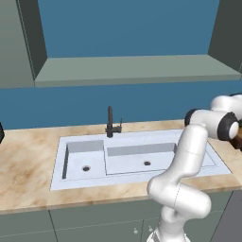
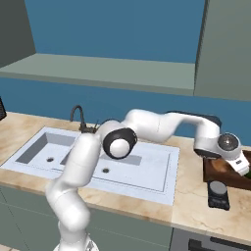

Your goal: Pick up all produce items and place them in the sink. Turn on the sink faucet to wash them. Then turn the sink off and put them in the tray.

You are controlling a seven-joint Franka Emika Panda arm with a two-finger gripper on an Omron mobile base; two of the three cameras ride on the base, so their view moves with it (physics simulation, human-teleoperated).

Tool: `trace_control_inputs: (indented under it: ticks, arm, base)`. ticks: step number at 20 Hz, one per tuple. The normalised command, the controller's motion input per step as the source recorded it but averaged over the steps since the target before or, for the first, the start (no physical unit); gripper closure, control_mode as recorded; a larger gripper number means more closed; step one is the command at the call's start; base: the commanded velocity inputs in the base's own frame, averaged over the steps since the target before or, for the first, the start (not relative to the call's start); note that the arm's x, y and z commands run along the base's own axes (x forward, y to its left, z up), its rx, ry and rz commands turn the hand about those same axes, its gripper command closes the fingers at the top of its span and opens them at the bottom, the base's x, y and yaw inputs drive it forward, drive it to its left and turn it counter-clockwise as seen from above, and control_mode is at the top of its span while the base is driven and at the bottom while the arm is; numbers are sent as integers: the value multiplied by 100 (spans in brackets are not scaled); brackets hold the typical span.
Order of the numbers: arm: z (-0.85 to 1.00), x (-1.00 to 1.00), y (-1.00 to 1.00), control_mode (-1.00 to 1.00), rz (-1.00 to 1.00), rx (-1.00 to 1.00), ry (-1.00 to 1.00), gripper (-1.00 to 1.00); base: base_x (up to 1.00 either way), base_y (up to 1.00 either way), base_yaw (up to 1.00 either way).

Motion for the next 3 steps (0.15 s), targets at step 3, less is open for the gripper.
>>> trace_control_inputs:
  ticks: [3]
  arm:
    - [32,-54,0,-100,0,0,-8,-100]
  base:
    - [0,0,0]
